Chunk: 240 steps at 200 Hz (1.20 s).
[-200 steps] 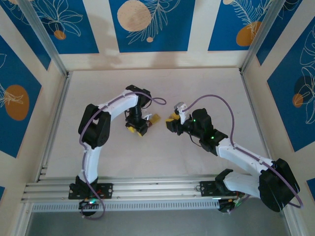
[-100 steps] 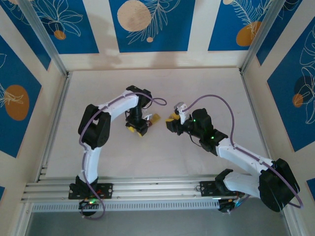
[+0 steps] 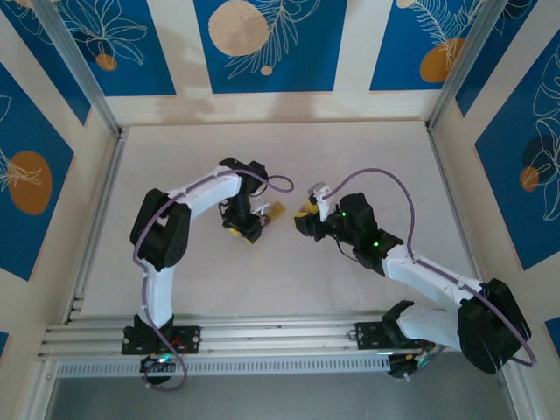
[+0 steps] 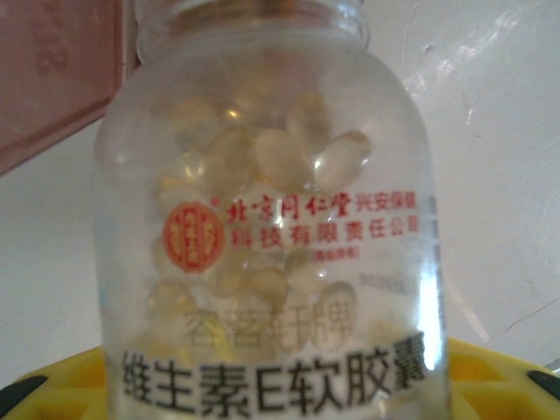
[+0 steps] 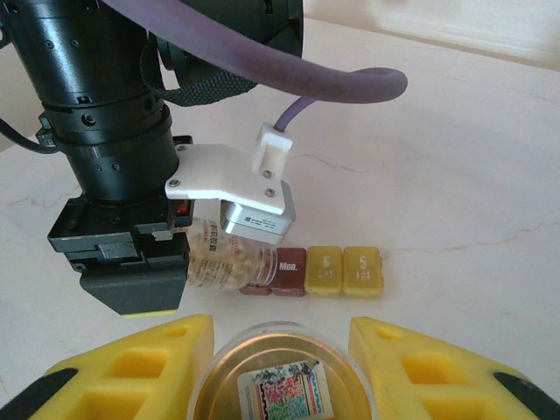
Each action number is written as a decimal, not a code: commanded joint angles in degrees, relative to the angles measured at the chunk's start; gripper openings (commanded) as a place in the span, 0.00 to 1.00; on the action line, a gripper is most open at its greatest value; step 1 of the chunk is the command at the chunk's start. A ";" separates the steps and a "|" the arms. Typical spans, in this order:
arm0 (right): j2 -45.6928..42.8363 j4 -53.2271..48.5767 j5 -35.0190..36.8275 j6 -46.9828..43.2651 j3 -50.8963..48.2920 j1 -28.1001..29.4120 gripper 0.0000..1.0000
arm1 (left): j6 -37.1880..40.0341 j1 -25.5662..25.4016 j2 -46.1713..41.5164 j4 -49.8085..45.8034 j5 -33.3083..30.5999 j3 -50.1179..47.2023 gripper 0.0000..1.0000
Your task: Sort the pills into containers
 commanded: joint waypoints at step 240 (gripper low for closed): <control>2.80 1.41 -2.20 1.66 1.30 0.11 0.00 | -0.62 0.73 -6.16 5.21 0.83 -6.58 0.00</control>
